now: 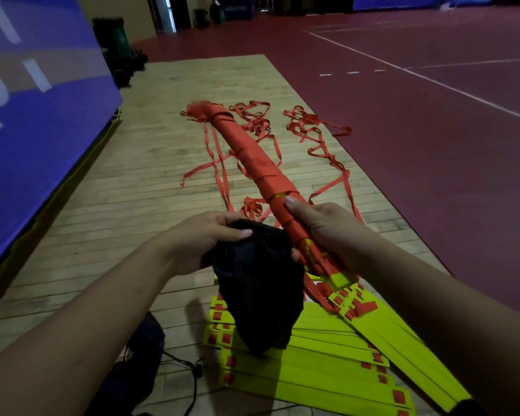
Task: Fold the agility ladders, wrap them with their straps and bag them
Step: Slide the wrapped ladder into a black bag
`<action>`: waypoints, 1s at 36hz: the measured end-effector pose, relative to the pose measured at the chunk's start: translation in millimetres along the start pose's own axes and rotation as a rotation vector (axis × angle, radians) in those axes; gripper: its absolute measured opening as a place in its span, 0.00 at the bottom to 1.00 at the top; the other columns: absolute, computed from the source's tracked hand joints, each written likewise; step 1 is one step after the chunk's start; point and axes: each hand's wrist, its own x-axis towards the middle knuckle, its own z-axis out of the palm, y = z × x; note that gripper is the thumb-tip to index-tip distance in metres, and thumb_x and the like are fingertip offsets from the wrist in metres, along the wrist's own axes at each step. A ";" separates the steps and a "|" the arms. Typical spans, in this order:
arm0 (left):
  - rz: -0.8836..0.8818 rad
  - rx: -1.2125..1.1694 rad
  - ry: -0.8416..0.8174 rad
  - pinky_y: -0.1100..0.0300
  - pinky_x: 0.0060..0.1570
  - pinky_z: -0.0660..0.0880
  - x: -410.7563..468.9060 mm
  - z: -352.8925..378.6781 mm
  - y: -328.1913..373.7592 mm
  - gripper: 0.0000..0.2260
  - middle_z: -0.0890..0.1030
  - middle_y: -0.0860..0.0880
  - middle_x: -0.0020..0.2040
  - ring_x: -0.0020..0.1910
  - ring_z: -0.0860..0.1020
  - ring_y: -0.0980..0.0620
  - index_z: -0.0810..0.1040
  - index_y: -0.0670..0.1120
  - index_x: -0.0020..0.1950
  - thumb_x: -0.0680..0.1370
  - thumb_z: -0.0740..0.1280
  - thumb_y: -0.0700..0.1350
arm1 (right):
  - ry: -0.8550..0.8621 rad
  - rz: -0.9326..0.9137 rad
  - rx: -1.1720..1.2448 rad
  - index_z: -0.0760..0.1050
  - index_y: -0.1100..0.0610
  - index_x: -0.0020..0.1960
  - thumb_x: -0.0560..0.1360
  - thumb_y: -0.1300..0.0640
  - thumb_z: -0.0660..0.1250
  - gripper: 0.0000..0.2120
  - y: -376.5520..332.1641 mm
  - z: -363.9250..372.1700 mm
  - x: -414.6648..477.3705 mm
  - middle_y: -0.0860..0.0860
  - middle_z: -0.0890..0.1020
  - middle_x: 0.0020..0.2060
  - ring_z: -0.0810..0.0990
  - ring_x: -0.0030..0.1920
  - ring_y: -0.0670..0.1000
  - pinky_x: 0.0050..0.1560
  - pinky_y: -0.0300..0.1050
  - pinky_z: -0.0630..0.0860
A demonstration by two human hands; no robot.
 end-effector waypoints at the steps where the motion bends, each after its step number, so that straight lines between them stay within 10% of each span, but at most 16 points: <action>1: 0.002 -0.023 0.030 0.59 0.42 0.82 0.7 -2.1 -0.2 0.10 0.84 0.39 0.51 0.44 0.85 0.48 0.84 0.41 0.53 0.73 0.68 0.37 | 0.016 -0.014 -0.030 0.73 0.66 0.57 0.79 0.42 0.66 0.26 0.2 0.8 0.5 0.59 0.81 0.31 0.82 0.27 0.54 0.27 0.44 0.79; 9: 0.247 -0.110 0.638 0.54 0.44 0.80 12.0 -11.2 6.0 0.13 0.83 0.38 0.53 0.48 0.83 0.43 0.78 0.37 0.60 0.76 0.71 0.33 | 0.143 -0.107 0.059 0.73 0.62 0.50 0.81 0.43 0.64 0.20 -5.4 23.1 -5.9 0.62 0.80 0.33 0.81 0.25 0.53 0.26 0.43 0.79; 17: 0.231 -0.113 0.279 0.59 0.32 0.76 7.3 43.2 0.3 0.06 0.79 0.45 0.37 0.27 0.78 0.52 0.75 0.38 0.53 0.77 0.67 0.31 | 0.147 -0.058 0.287 0.75 0.69 0.59 0.81 0.44 0.65 0.26 1.6 38.6 -2.0 0.59 0.80 0.28 0.80 0.23 0.51 0.24 0.40 0.76; 36: 0.013 -0.786 0.174 0.51 0.53 0.79 -17.2 22.0 18.8 0.17 0.84 0.35 0.48 0.50 0.83 0.39 0.74 0.35 0.61 0.72 0.62 0.35 | 0.210 -0.009 0.275 0.73 0.65 0.53 0.80 0.43 0.66 0.23 -1.2 2.4 -2.5 0.62 0.78 0.34 0.80 0.24 0.53 0.24 0.42 0.77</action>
